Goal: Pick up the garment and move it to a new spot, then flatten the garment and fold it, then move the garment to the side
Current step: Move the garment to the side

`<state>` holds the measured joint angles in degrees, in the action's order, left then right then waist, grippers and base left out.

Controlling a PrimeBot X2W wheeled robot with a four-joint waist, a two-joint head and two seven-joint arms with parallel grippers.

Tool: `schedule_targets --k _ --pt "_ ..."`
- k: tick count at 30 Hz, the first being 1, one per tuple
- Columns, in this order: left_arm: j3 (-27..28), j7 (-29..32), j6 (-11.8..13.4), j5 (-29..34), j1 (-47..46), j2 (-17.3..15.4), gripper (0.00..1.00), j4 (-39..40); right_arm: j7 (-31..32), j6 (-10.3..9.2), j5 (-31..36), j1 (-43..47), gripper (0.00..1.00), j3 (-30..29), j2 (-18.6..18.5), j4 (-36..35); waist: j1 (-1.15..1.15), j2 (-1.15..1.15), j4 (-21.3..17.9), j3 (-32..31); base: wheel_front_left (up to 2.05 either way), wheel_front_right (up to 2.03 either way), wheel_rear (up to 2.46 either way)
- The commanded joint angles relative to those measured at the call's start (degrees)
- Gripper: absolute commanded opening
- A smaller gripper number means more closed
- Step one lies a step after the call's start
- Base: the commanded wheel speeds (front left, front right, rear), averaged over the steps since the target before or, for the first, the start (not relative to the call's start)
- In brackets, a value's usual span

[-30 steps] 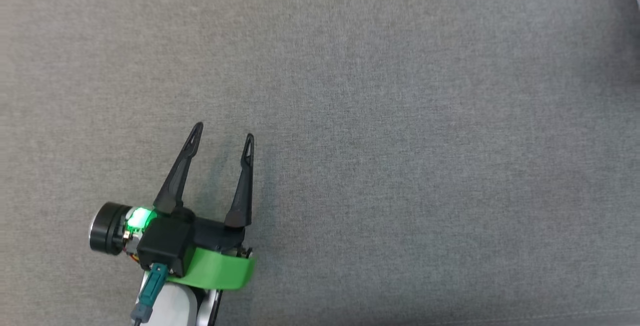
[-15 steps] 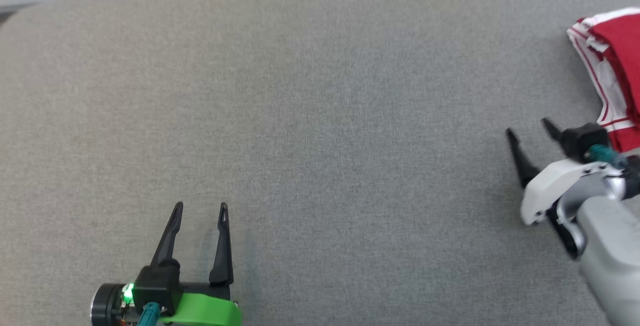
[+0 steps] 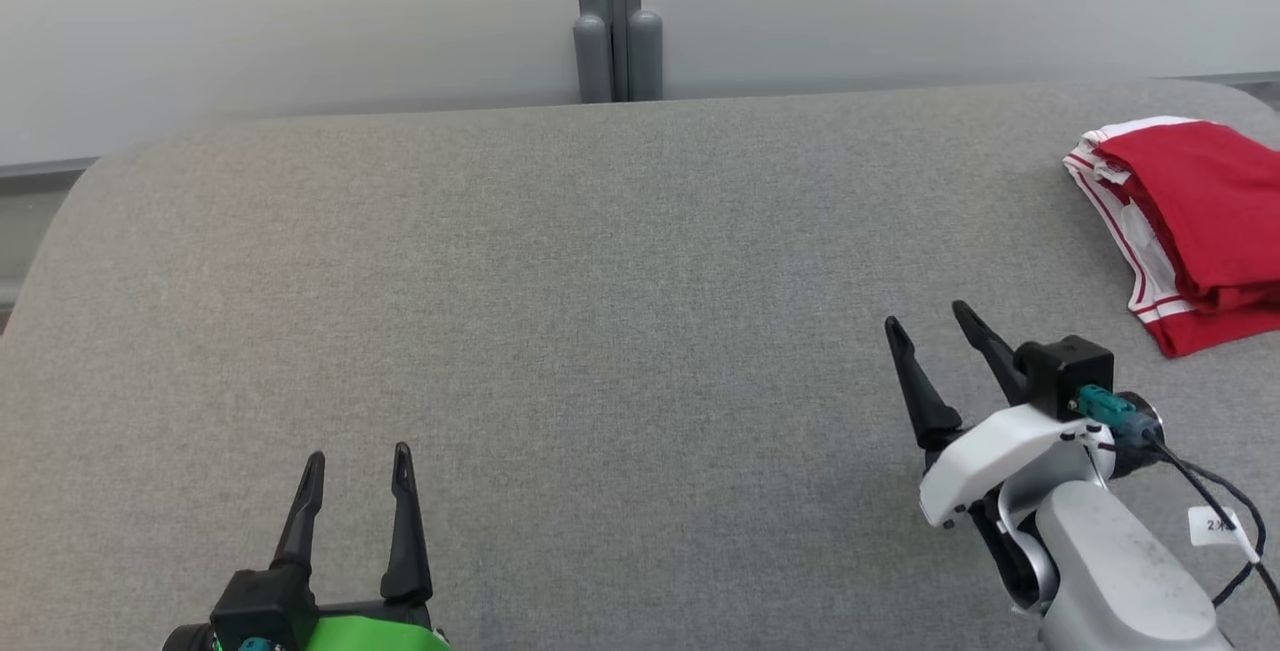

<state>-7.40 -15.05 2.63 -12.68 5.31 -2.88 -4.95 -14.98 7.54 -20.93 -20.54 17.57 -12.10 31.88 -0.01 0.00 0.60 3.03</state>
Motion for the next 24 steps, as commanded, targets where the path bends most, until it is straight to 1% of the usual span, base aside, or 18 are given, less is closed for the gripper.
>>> schedule_targets --k 1,6,9,15,18,24 --pt "0.29 -0.14 -0.2 -0.12 1.09 -0.06 1.0 0.23 -0.22 -0.12 1.06 2.03 1.0 -0.87 0.7 -1.89 0.01 0.0 -0.5 -1.59 0.0 0.0 0.0" --pt "1.46 -0.14 -0.72 -0.03 2.53 -0.07 1.0 2.11 -0.23 -0.11 4.27 7.49 1.0 -3.33 3.34 -9.02 0.01 0.0 -1.37 -3.21 0.0 0.0 0.0" --pt "2.19 -0.14 -0.85 -0.04 3.76 -0.07 1.0 2.88 -0.23 -0.11 5.96 10.61 1.0 -4.63 4.22 -13.21 0.01 0.0 -2.04 -3.97 0.0 0.0 0.0" --pt "3.37 -0.14 -0.03 0.78 5.91 -0.07 1.0 4.6 -0.24 -0.11 9.38 16.23 1.0 -8.66 5.72 -20.29 0.01 0.0 -3.36 -5.38 0.0 0.0 0.0" --pt "3.53 -0.14 -0.72 1.1 7.26 -0.07 1.0 6.21 -0.24 -0.11 10.4 18.85 1.0 -9.35 6.37 -22.73 0.01 0.0 -3.7 -5.72 0.0 0.0 0.0" --pt "4.08 -0.07 -2.09 0.97 9.21 -0.07 1.0 7.59 -0.24 -0.11 11.57 21.8 1.0 -8.75 6.88 -23.85 0.01 0.0 -4.22 -6.18 0.0 0.0 0.0"
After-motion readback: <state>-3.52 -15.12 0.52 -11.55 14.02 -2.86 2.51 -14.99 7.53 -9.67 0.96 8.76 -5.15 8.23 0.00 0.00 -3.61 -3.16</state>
